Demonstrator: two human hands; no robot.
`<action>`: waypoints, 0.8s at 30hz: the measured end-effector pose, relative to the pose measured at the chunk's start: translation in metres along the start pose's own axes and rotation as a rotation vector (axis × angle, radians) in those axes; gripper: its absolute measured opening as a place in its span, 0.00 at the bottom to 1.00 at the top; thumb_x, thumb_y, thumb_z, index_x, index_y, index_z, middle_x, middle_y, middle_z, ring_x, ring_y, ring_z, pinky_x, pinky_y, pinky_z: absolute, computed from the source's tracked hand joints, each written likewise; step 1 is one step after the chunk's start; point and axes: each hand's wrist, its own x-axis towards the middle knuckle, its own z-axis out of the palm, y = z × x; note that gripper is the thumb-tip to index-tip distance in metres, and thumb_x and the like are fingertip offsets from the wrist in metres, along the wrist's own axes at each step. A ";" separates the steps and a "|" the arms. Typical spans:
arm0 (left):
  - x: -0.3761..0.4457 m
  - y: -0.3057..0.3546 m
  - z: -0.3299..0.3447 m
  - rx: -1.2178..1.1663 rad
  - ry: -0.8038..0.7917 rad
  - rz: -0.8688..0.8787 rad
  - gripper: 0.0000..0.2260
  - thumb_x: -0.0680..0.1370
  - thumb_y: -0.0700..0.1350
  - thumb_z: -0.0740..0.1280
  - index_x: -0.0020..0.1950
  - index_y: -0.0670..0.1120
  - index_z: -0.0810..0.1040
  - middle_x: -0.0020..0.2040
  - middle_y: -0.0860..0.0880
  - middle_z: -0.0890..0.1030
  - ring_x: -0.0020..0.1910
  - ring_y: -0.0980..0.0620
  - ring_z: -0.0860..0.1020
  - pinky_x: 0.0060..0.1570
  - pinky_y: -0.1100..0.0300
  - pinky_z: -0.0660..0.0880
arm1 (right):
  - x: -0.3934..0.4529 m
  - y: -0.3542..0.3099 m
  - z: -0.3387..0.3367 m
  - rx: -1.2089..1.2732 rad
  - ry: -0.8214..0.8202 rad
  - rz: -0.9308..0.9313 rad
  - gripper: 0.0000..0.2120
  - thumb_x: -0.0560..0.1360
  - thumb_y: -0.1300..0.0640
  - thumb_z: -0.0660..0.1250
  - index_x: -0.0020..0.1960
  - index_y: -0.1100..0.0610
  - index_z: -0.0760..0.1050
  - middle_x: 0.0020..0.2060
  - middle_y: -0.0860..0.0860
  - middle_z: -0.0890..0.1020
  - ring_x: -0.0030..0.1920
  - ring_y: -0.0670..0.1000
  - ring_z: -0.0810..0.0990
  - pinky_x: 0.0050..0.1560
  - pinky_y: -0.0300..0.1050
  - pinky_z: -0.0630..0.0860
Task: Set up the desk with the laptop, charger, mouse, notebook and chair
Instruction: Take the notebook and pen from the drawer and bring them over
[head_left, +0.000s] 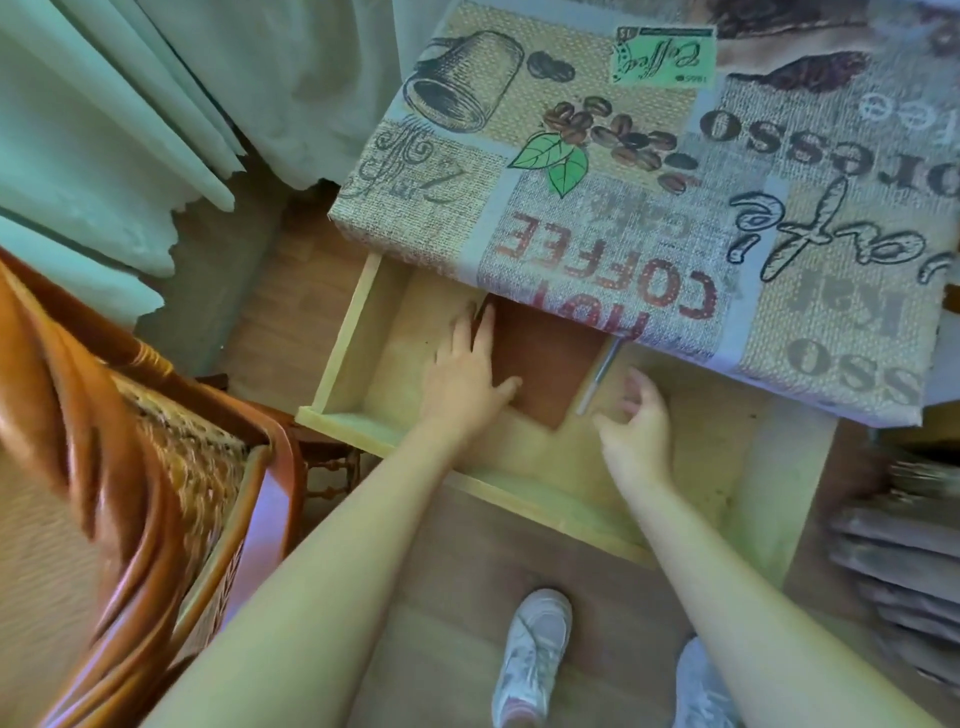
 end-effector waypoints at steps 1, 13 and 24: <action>0.006 0.000 0.000 -0.033 -0.024 -0.027 0.42 0.74 0.58 0.68 0.79 0.49 0.46 0.79 0.45 0.50 0.76 0.43 0.55 0.70 0.46 0.60 | 0.007 -0.002 0.003 0.075 0.016 0.053 0.30 0.71 0.69 0.68 0.70 0.57 0.65 0.64 0.57 0.73 0.53 0.49 0.73 0.58 0.49 0.74; 0.012 0.003 0.008 -0.254 -0.067 -0.131 0.46 0.67 0.56 0.75 0.78 0.48 0.54 0.70 0.39 0.65 0.69 0.40 0.65 0.67 0.47 0.66 | 0.037 -0.018 0.023 0.310 -0.046 0.236 0.25 0.72 0.67 0.70 0.68 0.59 0.69 0.55 0.52 0.76 0.42 0.44 0.75 0.28 0.28 0.71; -0.011 0.001 0.004 -0.885 -0.053 -0.243 0.34 0.72 0.38 0.73 0.74 0.55 0.64 0.55 0.49 0.77 0.57 0.47 0.78 0.58 0.51 0.77 | 0.021 -0.002 0.018 0.307 0.030 0.224 0.22 0.78 0.62 0.63 0.71 0.52 0.67 0.67 0.50 0.73 0.64 0.50 0.72 0.63 0.42 0.66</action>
